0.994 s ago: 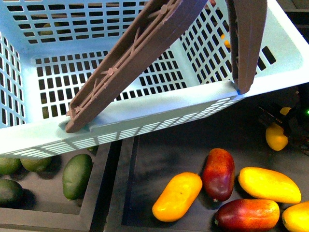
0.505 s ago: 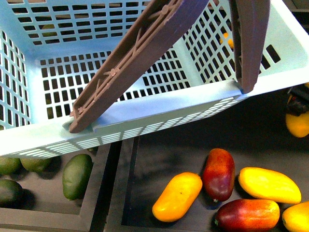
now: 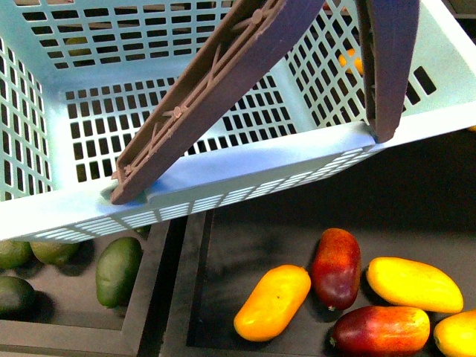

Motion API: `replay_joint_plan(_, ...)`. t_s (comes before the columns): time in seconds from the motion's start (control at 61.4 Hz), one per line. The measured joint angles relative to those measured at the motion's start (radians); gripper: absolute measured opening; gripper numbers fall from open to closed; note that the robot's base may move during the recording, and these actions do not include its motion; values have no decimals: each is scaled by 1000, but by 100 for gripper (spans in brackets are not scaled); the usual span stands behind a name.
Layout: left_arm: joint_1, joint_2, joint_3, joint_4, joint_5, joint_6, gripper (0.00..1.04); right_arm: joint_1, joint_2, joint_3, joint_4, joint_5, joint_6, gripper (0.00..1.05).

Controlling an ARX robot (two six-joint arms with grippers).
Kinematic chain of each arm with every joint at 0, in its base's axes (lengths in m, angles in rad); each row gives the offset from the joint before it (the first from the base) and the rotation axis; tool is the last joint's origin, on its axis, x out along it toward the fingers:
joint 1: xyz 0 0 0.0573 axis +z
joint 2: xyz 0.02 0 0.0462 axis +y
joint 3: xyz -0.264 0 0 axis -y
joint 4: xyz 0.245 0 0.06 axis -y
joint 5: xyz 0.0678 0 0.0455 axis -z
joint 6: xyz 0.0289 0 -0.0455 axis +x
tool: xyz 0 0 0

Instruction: Pick lemon and mango into basket

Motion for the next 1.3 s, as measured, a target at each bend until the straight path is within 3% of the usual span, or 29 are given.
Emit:
replay_joint_plan(0.114, 0, 0, 0, 0, -1, 0, 5, 63, -134, 5, -51, 22, 23, 58)
replay_joint_plan(0.277, 0, 0, 0, 0, -4, 1, 5, 233, -219, 17, -69, 113, 95, 58)
replay_joint_plan(0.57, 0, 0, 0, 0, -3, 0, 5, 525, -122, 72, 1, 252, 212, 58)
replay_joint_plan(0.733, 0, 0, 0, 0, -3, 0, 5, 621, -29, 114, 24, 327, 234, 58)
replay_joint_plan(1.027, 0, 0, 0, 0, -1, 4, 5, 632, 32, 126, 48, 435, 262, 97)
replay_joint_plan(1.173, -2, 2, 0, 0, 0, -1, 5, 566, -67, 65, 51, 507, 262, 96)
replay_joint_plan(1.222, 2, 2, 0, 0, -12, 0, 5, 521, -124, -35, 250, 546, 178, 86)
replay_joint_plan(1.304, 4, 2, 0, 0, -20, 3, 5, 483, -175, -143, 449, 523, 97, 74)
